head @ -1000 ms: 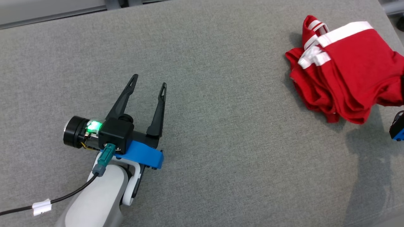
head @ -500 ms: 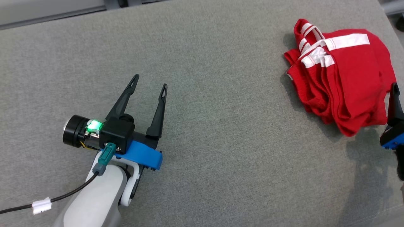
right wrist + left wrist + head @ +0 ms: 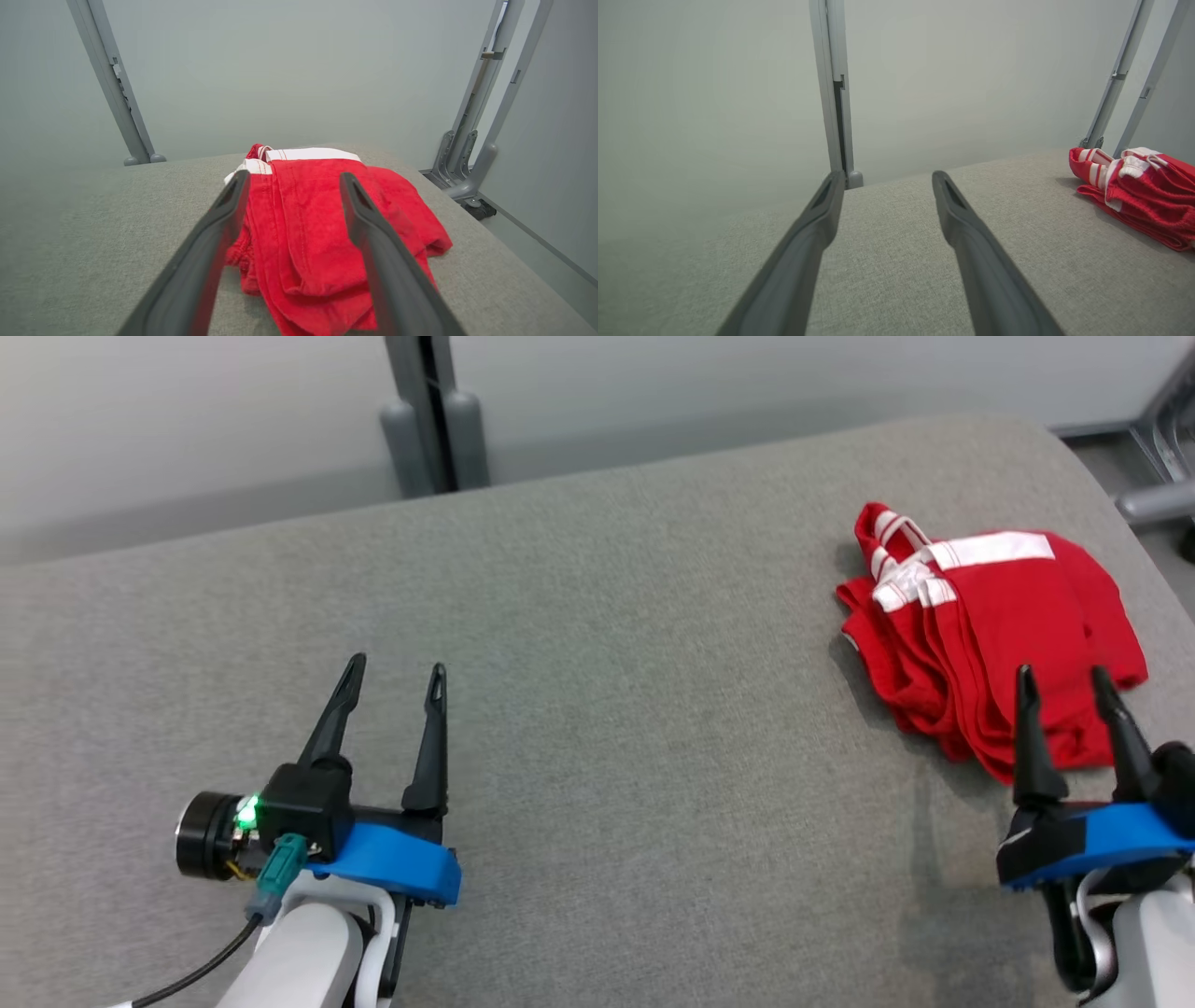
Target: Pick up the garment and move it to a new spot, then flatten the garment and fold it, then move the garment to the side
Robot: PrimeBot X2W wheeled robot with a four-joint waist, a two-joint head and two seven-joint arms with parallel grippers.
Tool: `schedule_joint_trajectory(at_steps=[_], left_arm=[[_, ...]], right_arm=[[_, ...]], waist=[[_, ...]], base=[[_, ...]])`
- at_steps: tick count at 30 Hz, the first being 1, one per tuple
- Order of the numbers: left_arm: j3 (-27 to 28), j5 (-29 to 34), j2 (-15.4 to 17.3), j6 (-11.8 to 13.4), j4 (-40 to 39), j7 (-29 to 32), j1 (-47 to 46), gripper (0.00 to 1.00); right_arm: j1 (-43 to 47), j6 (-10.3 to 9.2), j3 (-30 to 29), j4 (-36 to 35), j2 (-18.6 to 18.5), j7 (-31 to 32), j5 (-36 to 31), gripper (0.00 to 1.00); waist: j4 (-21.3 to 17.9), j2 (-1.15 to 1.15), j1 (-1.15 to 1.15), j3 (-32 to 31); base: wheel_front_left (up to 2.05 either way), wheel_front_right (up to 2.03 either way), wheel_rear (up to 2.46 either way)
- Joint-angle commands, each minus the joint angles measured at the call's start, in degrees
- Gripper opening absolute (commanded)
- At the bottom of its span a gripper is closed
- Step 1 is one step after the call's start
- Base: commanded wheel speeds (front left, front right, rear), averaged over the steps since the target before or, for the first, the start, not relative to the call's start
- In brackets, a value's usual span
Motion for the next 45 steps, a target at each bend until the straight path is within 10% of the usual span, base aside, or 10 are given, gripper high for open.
schedule_joint_trajectory(at_steps=[1,19,45], left_arm=[[0.3,-0.3,-0.1,0.3,0.0,-0.3,0.9,1.00],[4.4,-3.9,2.0,3.8,1.0,-1.1,11.0,1.00],[6.1,-8.1,5.7,-0.6,2.1,-1.2,16.0,1.00]], right_arm=[[1.5,-0.01,0.1,-1.2,0.4,0.3,-0.4,1.00],[15.7,0.00,4.1,-17.5,4.1,11.1,-2.0,1.00],[23.1,0.00,4.5,-23.3,4.5,15.8,-1.3,1.00]], waist=[[0.3,0.00,0.01,-0.8],[10.1,0.00,0.01,-10.6],[10.0,0.00,0.01,-14.8]], base=[[0.00,0.00,0.00],[0.00,0.00,0.00],[0.00,0.00,0.00]])
